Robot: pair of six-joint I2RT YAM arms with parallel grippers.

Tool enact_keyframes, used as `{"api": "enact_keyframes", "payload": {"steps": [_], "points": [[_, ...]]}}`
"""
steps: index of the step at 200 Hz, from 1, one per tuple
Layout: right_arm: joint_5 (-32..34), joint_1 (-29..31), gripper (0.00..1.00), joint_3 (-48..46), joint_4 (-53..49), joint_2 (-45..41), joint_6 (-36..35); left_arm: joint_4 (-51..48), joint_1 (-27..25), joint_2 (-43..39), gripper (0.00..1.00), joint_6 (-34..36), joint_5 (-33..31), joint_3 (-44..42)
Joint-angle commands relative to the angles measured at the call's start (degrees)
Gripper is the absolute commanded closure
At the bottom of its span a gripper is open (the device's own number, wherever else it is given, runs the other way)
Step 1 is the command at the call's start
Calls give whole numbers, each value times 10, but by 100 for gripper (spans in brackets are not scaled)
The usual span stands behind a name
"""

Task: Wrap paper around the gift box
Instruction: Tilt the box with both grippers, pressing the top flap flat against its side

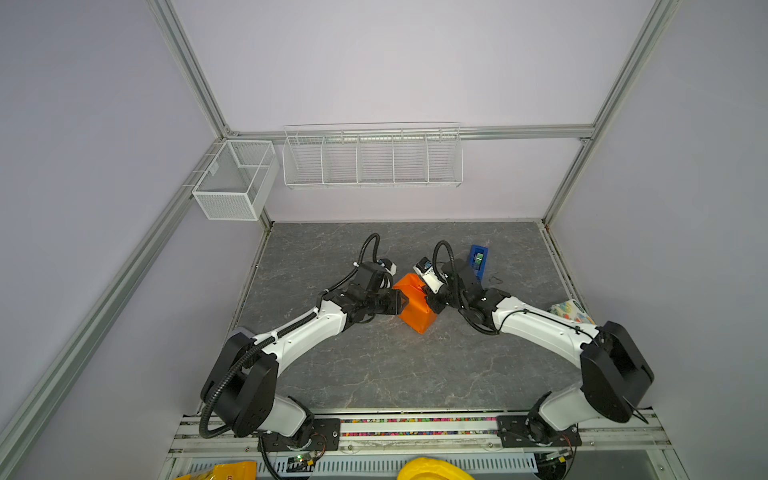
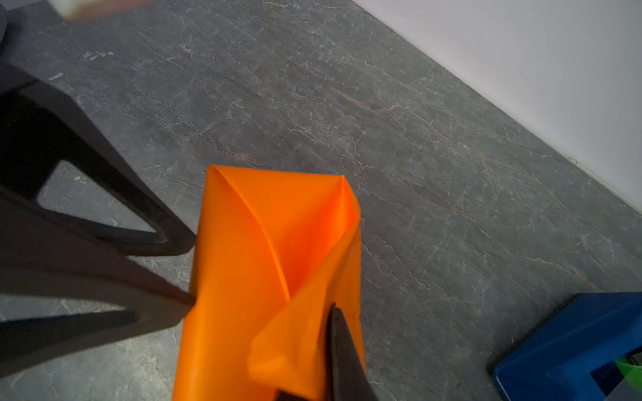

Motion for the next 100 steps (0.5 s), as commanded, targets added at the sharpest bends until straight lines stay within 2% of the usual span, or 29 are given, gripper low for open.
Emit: {"api": "enact_keyframes", "payload": {"steps": [1, 31, 75, 100], "points": [[-32, 22, 89, -11, 8, -8, -22, -8, -3, 23, 61, -6, -5, -3], [-25, 29, 83, -7, -3, -2, -9, -8, -3, 24, 61, -7, -3, -4], [-28, 31, 85, -8, -15, 3, 5, -19, -2, 4, 61, -6, -22, -1], [-4, 30, 87, -10, -13, 7, 19, -30, 5, -23, 58, -3, -46, 6]]}}
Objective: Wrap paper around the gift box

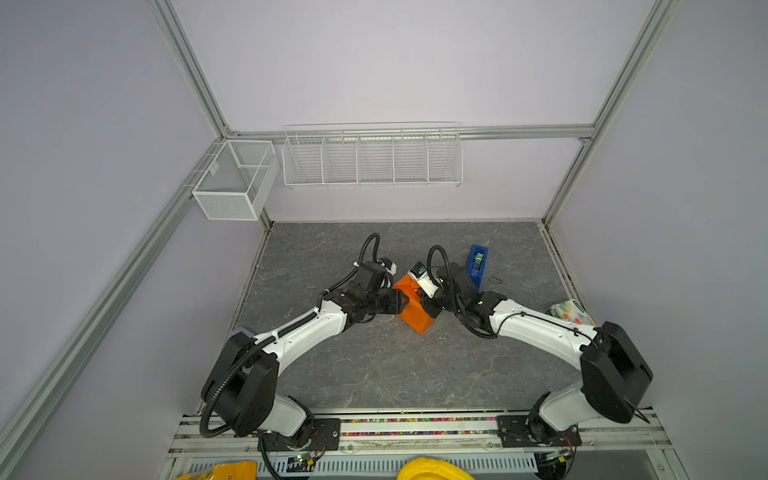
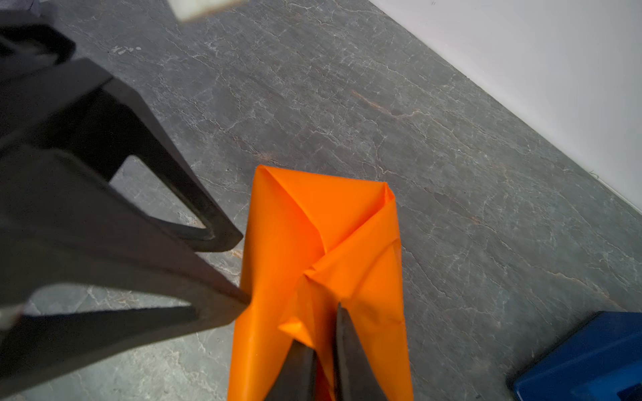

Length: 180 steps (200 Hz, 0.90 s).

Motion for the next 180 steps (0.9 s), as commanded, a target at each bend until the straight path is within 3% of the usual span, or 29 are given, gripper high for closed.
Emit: {"api": "enact_keyframes", "payload": {"steps": [1, 51, 93, 180], "points": [[-4, 7, 87, -10, -12, 7, 15, -31, 5, -21, 58, -1, -38, 7], [0, -1, 89, -5, -12, 8, 25, -45, 13, -38, 47, 23, -100, 47], [-4, -1, 90, -3, -10, 3, 29, -37, 23, 8, 38, 31, -103, 90], [2, -8, 91, 14, -18, -4, 37, -57, 29, 112, 39, 41, -54, 142]]}}
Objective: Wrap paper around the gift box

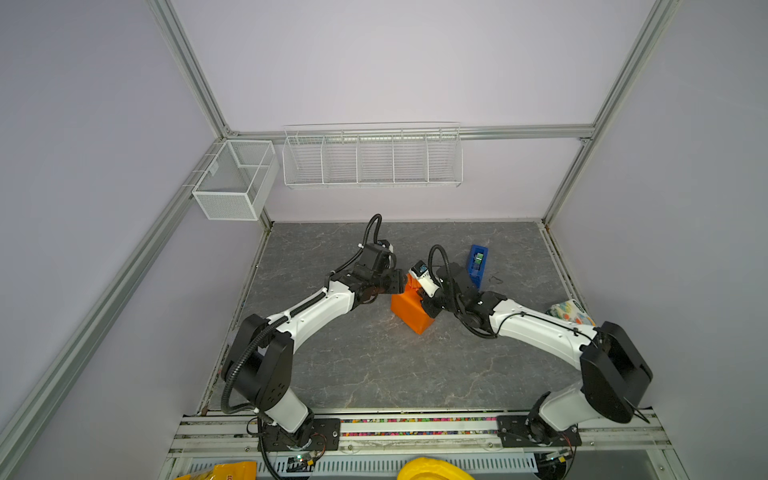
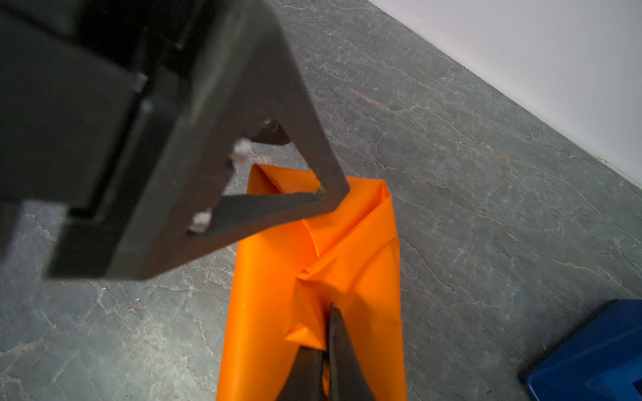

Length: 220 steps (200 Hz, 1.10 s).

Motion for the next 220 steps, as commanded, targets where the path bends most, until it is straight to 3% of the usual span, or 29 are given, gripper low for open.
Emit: {"api": "enact_keyframes", "payload": {"steps": [1, 66, 140, 220], "points": [[0, -6, 91, 14, -17, -4, 10, -20, 4, 16, 39, 9, 26, 18], [19, -13, 91, 37, -30, -4, 37, -1, 4, 20, 41, 0, 50, -22], [-66, -7, 90, 21, -32, -2, 48, -6, 4, 22, 42, -4, 40, -36], [-100, -5, 88, -4, -51, 15, 62, -11, 6, 18, 44, -7, 16, -41]]}}
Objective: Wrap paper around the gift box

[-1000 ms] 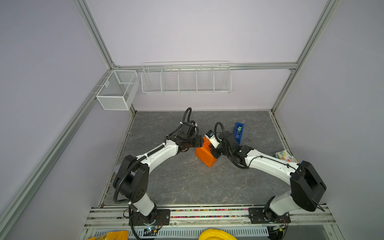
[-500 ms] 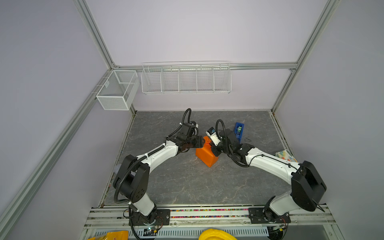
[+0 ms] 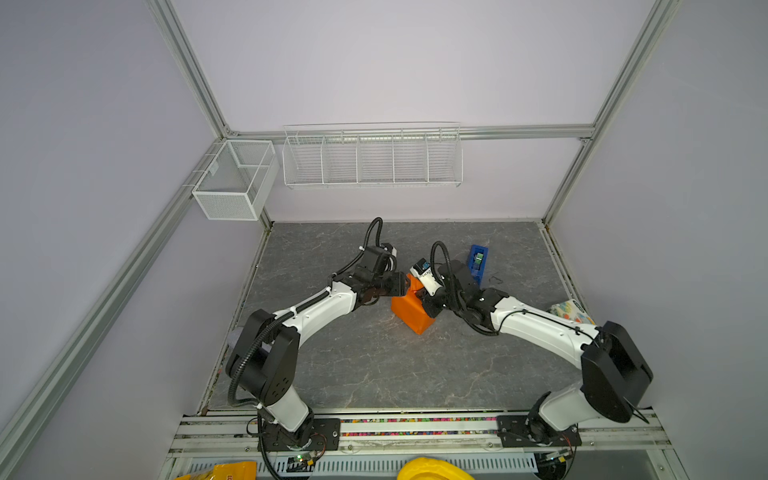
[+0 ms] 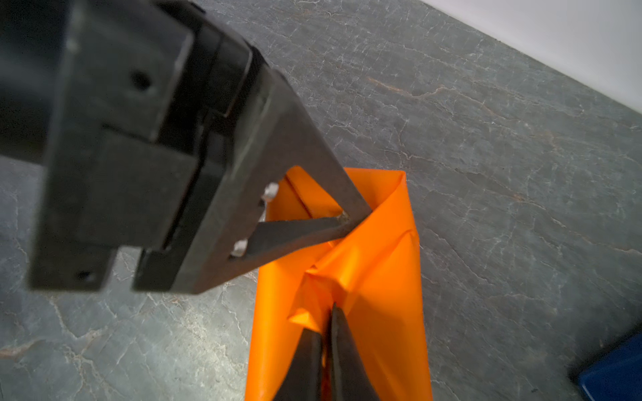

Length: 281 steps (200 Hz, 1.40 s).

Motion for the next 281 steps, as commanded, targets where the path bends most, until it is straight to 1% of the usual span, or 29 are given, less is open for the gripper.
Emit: {"api": "enact_keyframes", "payload": {"steps": [1, 62, 98, 118, 151, 191, 218, 228, 247, 265, 281], "points": [[-39, 5, 88, -17, -21, 13, 11, -46, 2, 8, 44, -5, -29, -21], [-39, 5, 90, -34, -18, 7, 12, -58, 25, -15, 46, 2, -35, 1], [-47, 6, 91, -39, -12, 1, 8, -77, 30, 17, 49, 15, -26, 30], [-63, 5, 92, -41, -8, -4, 0, -72, 30, 29, 49, 11, -14, 29], [-89, 5, 93, -67, 31, -25, -10, -69, 30, 36, 50, 7, -16, 23], [-98, 4, 93, -63, 23, -1, -7, -73, 30, 38, 50, 7, -19, 24], [-96, 4, 93, -65, 20, 5, -5, -98, 32, 23, 48, 30, -19, 49], [-95, 4, 93, -65, 19, 6, -5, -107, 33, 18, 46, 46, -9, 64], [-95, 3, 93, -62, 15, 7, -6, -120, 39, 17, 42, 77, 36, 91], [-95, 3, 93, -60, 13, 8, -6, -152, 46, 34, 39, 113, 90, 126], [-94, 2, 93, -60, 12, 8, -7, -182, 47, 52, 38, 137, 122, 151]]}}
